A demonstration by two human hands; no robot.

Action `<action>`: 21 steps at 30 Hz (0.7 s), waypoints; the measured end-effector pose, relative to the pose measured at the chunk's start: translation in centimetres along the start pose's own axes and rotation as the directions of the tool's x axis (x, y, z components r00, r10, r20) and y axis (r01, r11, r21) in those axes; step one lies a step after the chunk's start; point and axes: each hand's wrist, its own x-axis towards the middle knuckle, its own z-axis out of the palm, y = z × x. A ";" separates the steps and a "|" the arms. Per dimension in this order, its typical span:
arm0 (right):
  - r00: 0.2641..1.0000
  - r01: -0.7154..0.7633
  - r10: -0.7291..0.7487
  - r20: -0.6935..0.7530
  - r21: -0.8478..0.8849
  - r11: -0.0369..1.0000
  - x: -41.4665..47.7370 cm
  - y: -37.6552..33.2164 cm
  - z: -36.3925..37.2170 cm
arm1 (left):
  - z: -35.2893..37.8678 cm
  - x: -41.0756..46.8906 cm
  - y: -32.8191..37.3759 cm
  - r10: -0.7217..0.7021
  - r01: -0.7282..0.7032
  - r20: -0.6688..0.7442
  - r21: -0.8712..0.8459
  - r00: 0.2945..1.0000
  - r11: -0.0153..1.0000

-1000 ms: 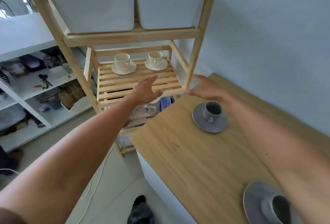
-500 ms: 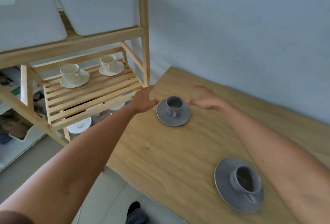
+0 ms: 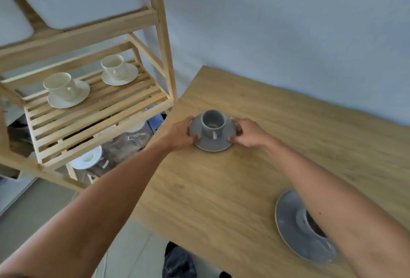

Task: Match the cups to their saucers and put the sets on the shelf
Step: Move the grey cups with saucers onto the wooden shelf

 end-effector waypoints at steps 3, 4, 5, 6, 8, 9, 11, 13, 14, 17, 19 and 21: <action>0.999 0.007 -0.004 -0.033 0.080 0.997 0.1 0.1 0.5 | 0.4 0.1 0.2 0.010 -0.010 -0.007 -0.035 1.000 0.999; 0.999 -0.005 0.008 -0.032 0.111 0.994 0.2 0.1 0.6 | 0.4 0.2 0.2 0.004 -0.004 -0.013 -0.045 1.000 0.999; 0.999 -0.022 0.026 -0.029 0.150 0.988 0.2 0.0 0.7 | 0.5 0.3 0.2 -0.001 0.000 -0.016 -0.055 1.000 0.998; 0.999 -0.037 0.043 -0.028 0.189 0.981 0.2 -0.1 0.9 | 0.5 0.3 0.3 -0.003 0.002 -0.016 -0.064 1.000 0.998; 0.997 -0.061 0.070 -0.030 0.249 0.967 0.2 -0.2 1.1 | 0.4 0.4 0.3 -0.008 0.007 -0.012 -0.080 1.000 0.997; 0.997 -0.068 0.079 -0.029 0.270 0.961 0.1 -0.2 1.1 | 0.3 0.3 0.4 -0.012 0.011 -0.009 -0.090 1.000 0.996; 0.996 -0.073 0.085 -0.025 0.311 0.948 0.1 -0.3 1.1 | 0.0 0.3 0.5 -0.012 0.012 -0.001 -0.129 1.000 0.992; 0.996 -0.078 0.091 -0.020 0.353 0.932 0.3 -0.6 0.9 | -0.4 0.3 0.3 -0.007 0.007 -0.002 -0.187 1.000 0.982; 0.996 -0.077 0.089 -0.015 0.375 0.924 0.5 -1.0 0.8 | -0.7 0.4 0.1 -0.010 0.008 -0.010 -0.208 1.000 0.978; 0.998 -0.054 0.067 -0.015 0.421 0.905 1.2 -2.2 0.6 | -1.7 0.5 -0.5 -0.020 0.007 -0.050 -0.254 0.999 0.967; 0.999 -0.030 0.042 -0.019 0.429 0.903 1.9 -3.4 0.5 | -2.8 0.4 -1.1 -0.036 0.016 -0.062 -0.292 0.997 0.956; 1.000 -0.008 0.016 -0.016 0.424 0.906 2.7 -4.7 0.5 | -4.0 0.3 -1.9 -0.046 0.020 -0.077 -0.312 0.996 0.950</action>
